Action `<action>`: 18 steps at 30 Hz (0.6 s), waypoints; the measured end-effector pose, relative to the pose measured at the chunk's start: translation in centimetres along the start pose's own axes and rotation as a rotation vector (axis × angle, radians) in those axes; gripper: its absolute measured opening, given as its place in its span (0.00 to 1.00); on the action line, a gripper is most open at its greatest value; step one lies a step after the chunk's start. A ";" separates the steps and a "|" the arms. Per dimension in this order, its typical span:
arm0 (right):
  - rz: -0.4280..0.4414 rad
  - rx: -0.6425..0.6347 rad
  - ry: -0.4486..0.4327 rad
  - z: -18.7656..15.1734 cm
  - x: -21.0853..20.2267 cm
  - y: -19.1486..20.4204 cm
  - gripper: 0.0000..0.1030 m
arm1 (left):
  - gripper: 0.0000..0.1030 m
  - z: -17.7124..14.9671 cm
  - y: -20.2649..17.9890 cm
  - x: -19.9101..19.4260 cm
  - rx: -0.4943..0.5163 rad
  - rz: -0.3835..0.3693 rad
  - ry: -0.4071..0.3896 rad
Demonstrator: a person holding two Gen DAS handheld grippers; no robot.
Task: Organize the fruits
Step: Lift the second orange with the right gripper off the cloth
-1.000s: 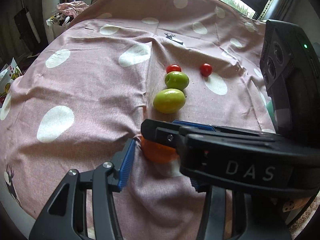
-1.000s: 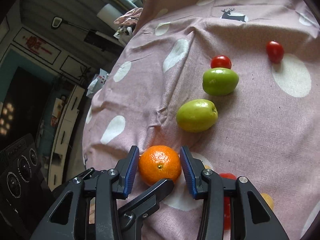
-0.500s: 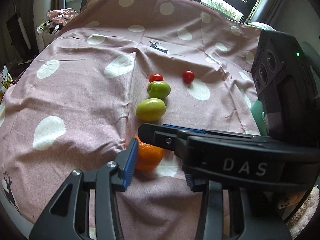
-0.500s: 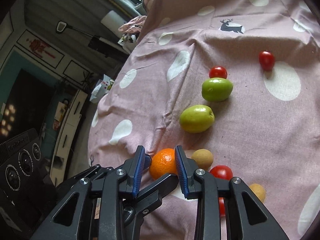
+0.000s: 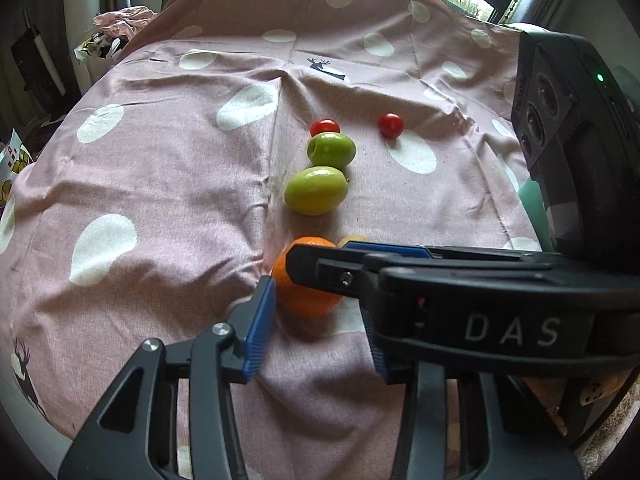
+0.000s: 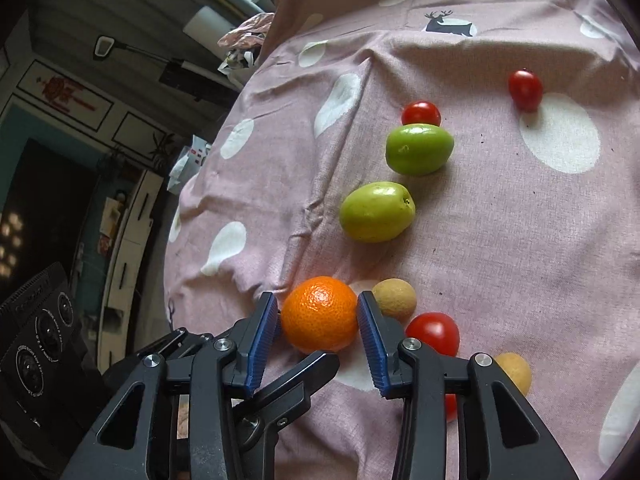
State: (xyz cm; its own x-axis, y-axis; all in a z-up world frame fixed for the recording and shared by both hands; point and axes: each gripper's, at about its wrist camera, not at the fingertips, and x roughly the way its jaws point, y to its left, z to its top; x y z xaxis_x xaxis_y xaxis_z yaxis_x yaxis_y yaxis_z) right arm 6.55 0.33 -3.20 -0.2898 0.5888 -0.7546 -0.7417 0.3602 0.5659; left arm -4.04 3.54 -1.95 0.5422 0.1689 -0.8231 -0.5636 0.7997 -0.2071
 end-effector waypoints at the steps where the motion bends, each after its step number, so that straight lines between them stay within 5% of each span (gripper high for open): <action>1: -0.002 -0.006 0.007 -0.1 0.1 0.0 0.41 | 0.41 0.0 0.0 0.1 0.000 0.002 0.000; 9: 0.019 0.021 -0.003 -0.3 0.2 -0.4 0.44 | 0.40 0.2 0.2 -0.1 -0.019 -0.023 -0.010; 18: 0.027 -0.005 -0.115 -0.5 -3.8 0.6 0.44 | 0.39 0.6 -1.7 -3.3 0.028 -0.045 -0.144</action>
State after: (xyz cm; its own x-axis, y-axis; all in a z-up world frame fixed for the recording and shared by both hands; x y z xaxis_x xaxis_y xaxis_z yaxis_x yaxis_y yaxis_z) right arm 6.93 -2.04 -0.15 -0.2384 0.6775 -0.6958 -0.7377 0.3397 0.5834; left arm -4.54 1.96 1.42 0.6515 0.2117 -0.7285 -0.5199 0.8239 -0.2255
